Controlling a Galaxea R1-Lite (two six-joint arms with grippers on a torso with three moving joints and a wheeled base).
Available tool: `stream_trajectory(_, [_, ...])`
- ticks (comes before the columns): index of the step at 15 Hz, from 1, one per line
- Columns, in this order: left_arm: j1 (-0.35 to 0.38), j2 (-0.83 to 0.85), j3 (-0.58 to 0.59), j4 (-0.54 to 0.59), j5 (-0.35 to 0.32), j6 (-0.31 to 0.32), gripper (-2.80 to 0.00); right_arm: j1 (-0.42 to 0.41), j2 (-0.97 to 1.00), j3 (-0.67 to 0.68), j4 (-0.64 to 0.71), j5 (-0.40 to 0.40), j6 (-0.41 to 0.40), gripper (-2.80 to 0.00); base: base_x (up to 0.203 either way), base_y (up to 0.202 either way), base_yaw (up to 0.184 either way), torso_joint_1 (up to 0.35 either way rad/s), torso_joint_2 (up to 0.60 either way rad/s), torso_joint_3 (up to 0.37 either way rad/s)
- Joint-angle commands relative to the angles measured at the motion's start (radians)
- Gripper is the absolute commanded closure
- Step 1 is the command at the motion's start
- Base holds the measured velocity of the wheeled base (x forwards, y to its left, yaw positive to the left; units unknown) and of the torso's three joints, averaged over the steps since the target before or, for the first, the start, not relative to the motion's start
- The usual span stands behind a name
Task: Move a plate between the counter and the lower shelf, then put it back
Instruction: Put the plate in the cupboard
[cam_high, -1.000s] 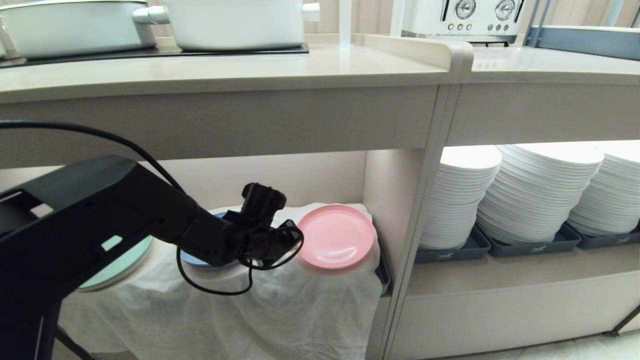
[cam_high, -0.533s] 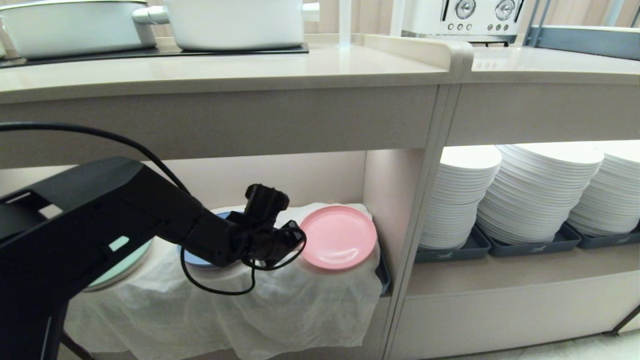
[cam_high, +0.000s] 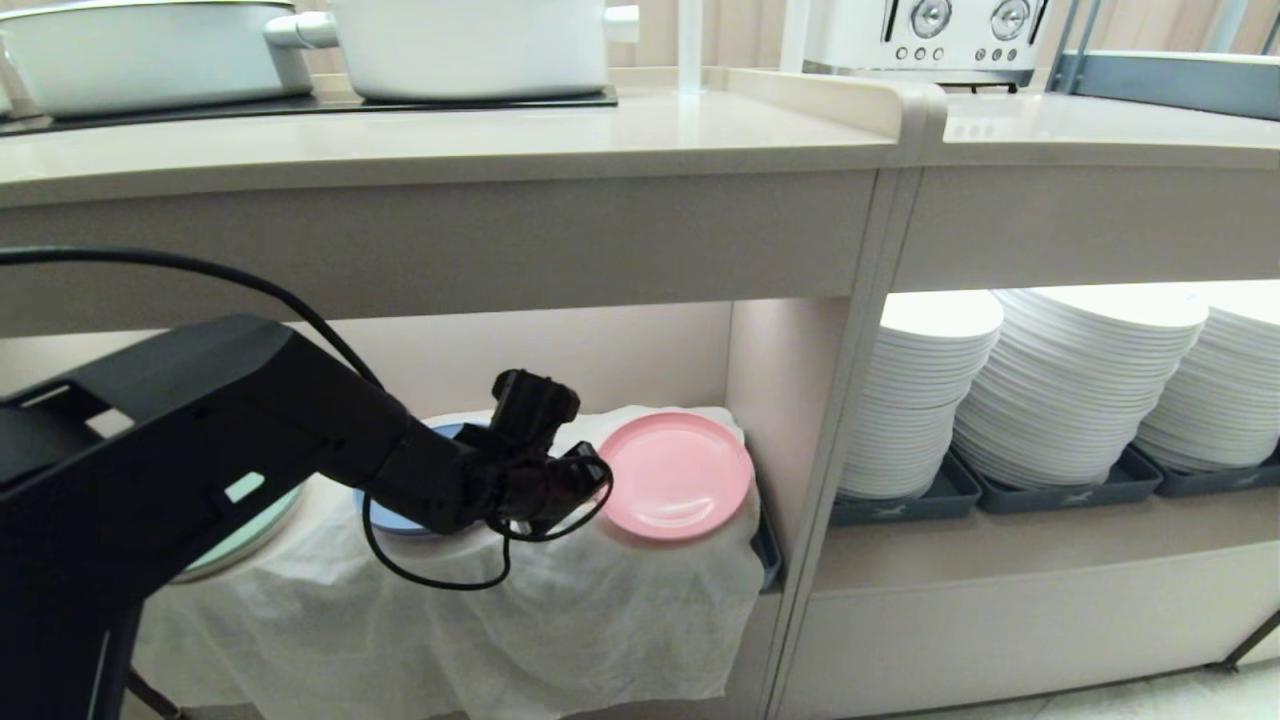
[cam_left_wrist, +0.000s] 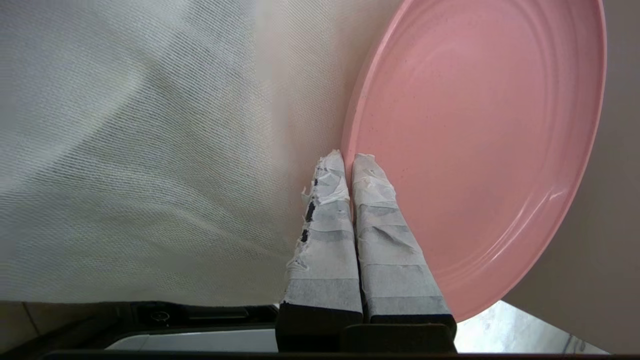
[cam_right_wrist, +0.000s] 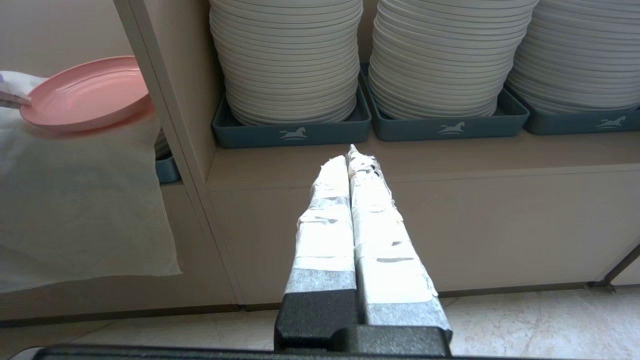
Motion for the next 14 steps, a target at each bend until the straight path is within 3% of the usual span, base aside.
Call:
stream_trajectory(1, [0.0,0.003,0.0,-0.002,0.004,-0.004,0.0,-0.001,0.0,0.0,0.001,-0.001,0.0,0.0,0.0,0.0,0.0,0.0,0.0,0.0])
stream_trajectory(2, [0.0,0.004,0.0,-0.003,0.006,-0.004,-2.8,0.0,0.0,0.0,0.001,0.0,0.0,0.0,0.0,0.0,0.0,0.0,0.0,0.0])
stream_trajectory(14, [-0.005,-0.026,-0.02,-0.004,0.023,-0.004,-2.8,0.0,0.0,0.0,0.0,-0.001,0.0,0.0,0.0,0.0,0.0,0.0,0.0,0.0])
